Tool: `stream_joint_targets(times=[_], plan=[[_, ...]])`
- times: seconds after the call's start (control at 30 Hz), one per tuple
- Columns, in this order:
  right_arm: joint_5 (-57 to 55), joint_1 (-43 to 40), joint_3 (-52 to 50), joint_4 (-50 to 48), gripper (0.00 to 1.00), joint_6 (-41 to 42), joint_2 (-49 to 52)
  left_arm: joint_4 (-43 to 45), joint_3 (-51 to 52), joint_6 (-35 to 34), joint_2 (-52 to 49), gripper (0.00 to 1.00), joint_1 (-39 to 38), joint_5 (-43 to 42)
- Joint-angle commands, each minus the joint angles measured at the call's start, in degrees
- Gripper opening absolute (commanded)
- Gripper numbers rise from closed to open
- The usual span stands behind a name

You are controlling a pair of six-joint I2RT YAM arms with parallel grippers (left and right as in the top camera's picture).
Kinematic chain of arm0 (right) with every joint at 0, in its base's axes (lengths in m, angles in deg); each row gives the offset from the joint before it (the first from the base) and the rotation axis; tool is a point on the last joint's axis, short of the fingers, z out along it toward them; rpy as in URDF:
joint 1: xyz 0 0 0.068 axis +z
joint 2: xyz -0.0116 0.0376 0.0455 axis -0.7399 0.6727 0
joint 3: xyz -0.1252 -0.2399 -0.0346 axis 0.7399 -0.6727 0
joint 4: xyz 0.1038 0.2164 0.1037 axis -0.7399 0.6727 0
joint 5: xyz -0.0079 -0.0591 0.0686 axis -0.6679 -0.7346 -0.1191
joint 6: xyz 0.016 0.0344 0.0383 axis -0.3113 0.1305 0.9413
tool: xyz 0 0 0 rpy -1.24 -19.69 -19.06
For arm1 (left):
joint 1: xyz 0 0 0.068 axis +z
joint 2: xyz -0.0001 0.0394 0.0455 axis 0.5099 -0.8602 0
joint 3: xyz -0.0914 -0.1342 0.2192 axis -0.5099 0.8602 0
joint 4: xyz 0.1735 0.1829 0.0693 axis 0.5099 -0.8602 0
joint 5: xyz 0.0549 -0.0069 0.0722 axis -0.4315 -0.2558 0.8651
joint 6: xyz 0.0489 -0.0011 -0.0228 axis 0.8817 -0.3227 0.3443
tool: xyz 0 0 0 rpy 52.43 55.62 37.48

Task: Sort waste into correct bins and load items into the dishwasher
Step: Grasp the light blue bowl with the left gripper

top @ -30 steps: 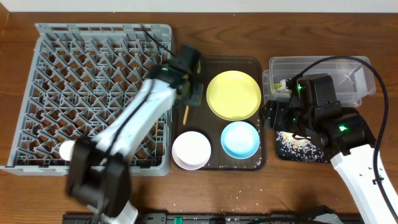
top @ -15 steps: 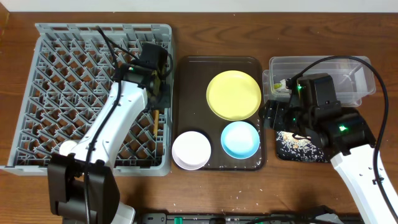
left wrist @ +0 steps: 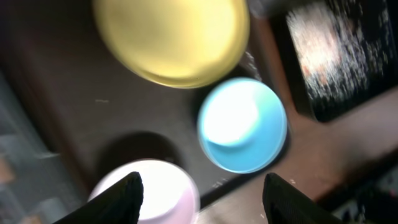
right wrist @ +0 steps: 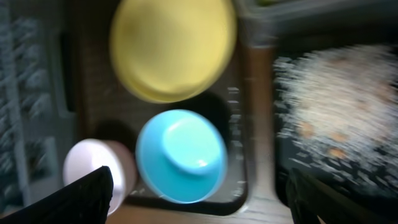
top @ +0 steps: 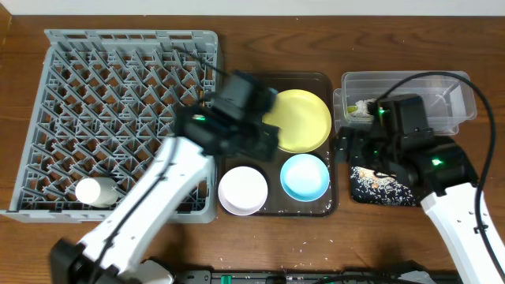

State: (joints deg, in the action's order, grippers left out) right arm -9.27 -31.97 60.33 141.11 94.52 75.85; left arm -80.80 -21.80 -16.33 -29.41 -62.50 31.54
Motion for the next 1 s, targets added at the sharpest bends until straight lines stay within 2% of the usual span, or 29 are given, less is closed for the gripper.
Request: stream_joint_targets(times=[0.0,0.1,0.27,0.37,0.5,0.6,0.63,0.77,0.83,0.97], plan=[[-4.6,-6.7,0.3,3.1,0.92,4.8,0.2,1.9,2.1,-0.6,-6.4,0.63,-6.0,-1.8],[-4.7,-9.9,0.3,3.8,0.99,4.7,0.2,3.1,2.1,-0.8,-10.9,0.63,-6.9,-1.8],[-4.8,-11.2,0.3,4.9,0.99,4.7,0.2,3.4,2.1,-1.2,-18.6,0.63,-7.7,-5.2],[-4.8,-11.2,0.3,4.9,0.99,4.7,0.2,4.0,2.1,-1.2,-22.8,0.56,-8.4,-5.4],[-4.8,-11.2,0.3,4.9,0.99,4.7,0.2,6.5,2.1,-1.7,-26.5,0.37,-8.4,-5.4],[-4.8,-11.2,0.3,4.9,0.99,4.7,0.2,9.0,2.1,-1.7,-26.9,0.19,-8.4,-5.0],[-4.8,-11.2,0.3,4.9,0.99,4.7,0.2,9.6,2.1,-1.7,-26.9,0.09,-8.3,-4.8],[-4.8,-11.2,0.3,4.9,0.99,4.7,0.2,10.2,2.1,-1.6,-26.9,0.08,-8.2,-4.8],[-4.8,-11.2,0.3,4.9,0.99,4.7,0.2,10.2,2.2,-1.6,-27.0,0.15,-8.3,-4.8],[-4.8,-11.2,0.3,4.9,0.99,4.7,0.2,12.1,4.0,-1.7,-27.7,0.17,-8.5,-4.8]])
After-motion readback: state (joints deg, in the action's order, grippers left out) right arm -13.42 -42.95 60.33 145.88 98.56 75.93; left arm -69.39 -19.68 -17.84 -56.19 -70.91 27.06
